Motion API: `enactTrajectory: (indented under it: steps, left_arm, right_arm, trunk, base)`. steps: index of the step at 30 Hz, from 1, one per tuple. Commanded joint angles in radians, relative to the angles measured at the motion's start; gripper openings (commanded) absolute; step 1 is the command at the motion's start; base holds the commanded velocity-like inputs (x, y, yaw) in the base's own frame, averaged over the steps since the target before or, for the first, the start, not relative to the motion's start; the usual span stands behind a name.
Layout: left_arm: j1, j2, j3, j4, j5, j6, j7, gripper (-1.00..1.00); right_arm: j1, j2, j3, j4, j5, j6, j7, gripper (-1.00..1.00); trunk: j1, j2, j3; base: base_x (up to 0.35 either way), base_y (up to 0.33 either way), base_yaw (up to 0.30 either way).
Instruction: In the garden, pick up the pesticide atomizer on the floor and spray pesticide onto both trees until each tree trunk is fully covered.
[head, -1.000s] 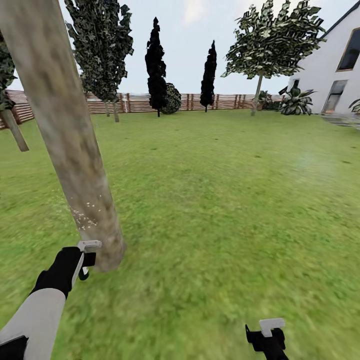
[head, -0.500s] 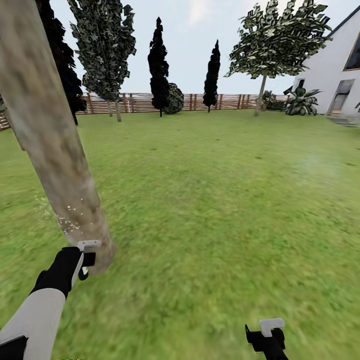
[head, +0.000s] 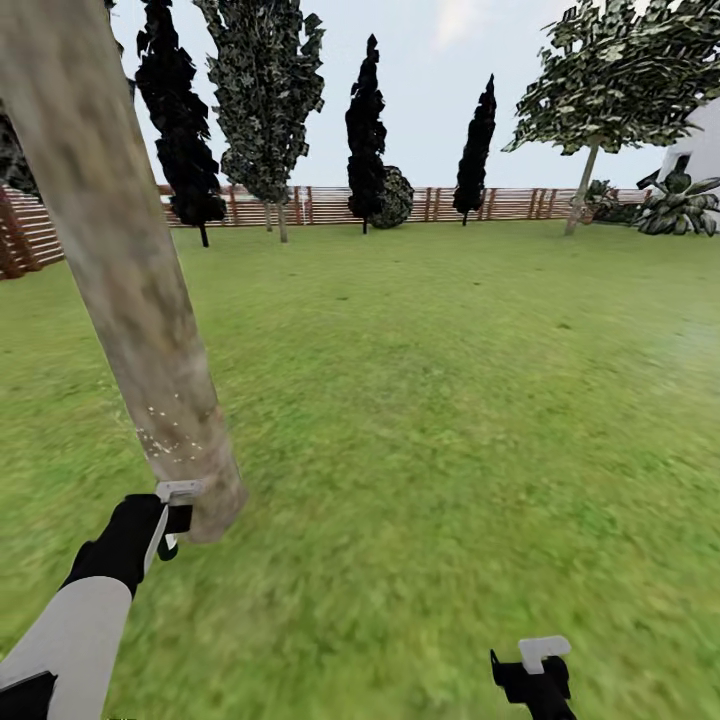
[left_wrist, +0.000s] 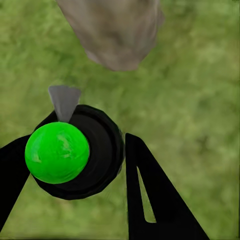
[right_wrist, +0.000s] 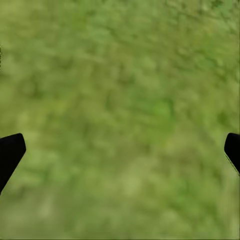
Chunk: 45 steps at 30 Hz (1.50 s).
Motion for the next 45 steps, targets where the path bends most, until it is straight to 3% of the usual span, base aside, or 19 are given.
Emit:
enactTrajectory:
  steps: [1,5,8,10,14,18,20,22,23,24,25,27,28,29,35,45]
  left_arm:
    - [-0.001,-0.001,0.003,-0.001,-0.008,0.004,-0.005,-1.0]
    - [-0.001,-0.006,0.003,-0.001,-0.006,-0.001,-0.006,-1.0]
    - [-0.012,-0.01,-0.002,-0.01,0.035,0.0,-0.007,-1.0]
    - [-0.021,-0.013,-0.006,-0.015,0.042,0.003,-0.008,-1.0]
    - [-0.139,-0.014,-0.009,-0.019,0.043,0.01,-0.007,-1.0]
    - [-0.204,0.026,-0.009,-0.011,0.04,0.013,-0.008,-1.0]
    - [-0.214,0.017,-0.01,-0.009,0.04,0.013,-0.008,-1.0]
    - [-0.218,-0.012,-0.027,-0.011,0.04,0.023,-0.008,-1.0]
    - [-0.228,-0.019,-0.043,-0.017,0.04,0.061,-0.009,-1.0]
    - [-0.232,-0.012,-0.046,-0.018,0.036,0.07,-0.009,-1.0]
    - [-0.234,0.012,-0.047,-0.017,0.035,0.074,-0.01,-1.0]
    - [-0.235,0.077,-0.047,-0.01,0.04,0.075,-0.012,-1.0]
    - [-0.23,0.122,-0.047,-0.01,0.041,0.076,-0.021,-1.0]
    - [-0.226,0.134,-0.049,-0.015,0.04,0.075,-0.029,-1.0]
    - [-0.219,0.13,-0.079,-0.023,0.041,0.076,-0.04,-1.0]
    - [-0.22,0.11,-0.083,-0.023,0.042,0.075,-0.04,-1.0]
  right_arm:
    - [-0.001,0.0,-0.005,0.002,0.011,-0.004,-0.006,1.0]
    - [-0.001,0.0,-0.005,0.002,0.011,-0.004,-0.004,1.0]
    - [-0.001,0.0,-0.005,0.002,0.011,-0.004,-0.004,1.0]
    - [-0.001,0.0,-0.005,0.002,0.011,-0.004,-0.005,1.0]
    - [-0.001,0.0,-0.005,0.002,0.011,-0.004,-0.006,1.0]
    - [-0.001,-0.001,-0.005,0.001,0.011,-0.004,-0.006,1.0]
    - [-0.001,-0.001,-0.005,0.001,0.011,-0.004,-0.006,1.0]
    - [-0.001,-0.001,-0.005,0.001,0.011,-0.004,-0.006,1.0]
    - [-0.001,-0.001,-0.005,0.0,0.011,-0.004,-0.006,1.0]
    - [-0.001,-0.001,-0.005,0.0,0.011,-0.004,-0.006,1.0]
    - [-0.001,-0.001,-0.005,0.0,0.011,-0.004,-0.006,1.0]
    - [-0.001,-0.001,-0.005,0.001,0.011,-0.004,-0.006,1.0]
    - [-0.001,-0.001,-0.005,0.001,0.011,-0.004,-0.006,1.0]
    - [-0.001,-0.001,-0.005,0.001,0.011,-0.004,-0.006,1.0]
    - [-0.001,-0.001,-0.005,0.0,0.011,-0.004,-0.006,1.0]
    - [-0.001,-0.001,-0.005,0.0,0.011,-0.004,-0.006,1.0]
  trunk:
    - [0.0,0.0,-0.001]
    - [0.0,0.0,-0.001]
    - [0.0,0.0,-0.001]
    - [0.0,0.0,-0.001]
    - [0.0,0.0,-0.001]
    - [0.0,0.0,-0.001]
    - [0.0,0.0,-0.001]
    - [0.0,0.0,-0.001]
    - [0.0,0.0,-0.001]
    - [0.0,0.0,-0.001]
    - [0.0,0.0,-0.001]
    - [0.0,0.0,-0.001]
    - [0.0,0.0,-0.001]
    - [0.0,0.0,-0.001]
    - [0.0,0.0,-0.001]
    - [0.0,0.0,-0.001]
  base:
    - [0.187,-0.242,0.275]
    - [0.176,-0.19,0.275]
    - [0.031,-0.03,0.275]
    - [0.004,-0.003,0.275]
    - [0.001,-0.001,0.265]
    - [0.0,0.0,0.07]
    - [0.0,0.0,0.005]
    - [0.0,0.0,0.001]
    - [0.0,0.0,0.0]
    - [0.0,0.0,0.0]
    - [0.0,0.0,0.0]
    - [0.0,0.0,0.0]
    - [0.0,0.0,0.0]
    - [0.0,0.0,0.0]
    - [0.008,-0.004,0.0]
    - [0.118,-0.205,0.0]
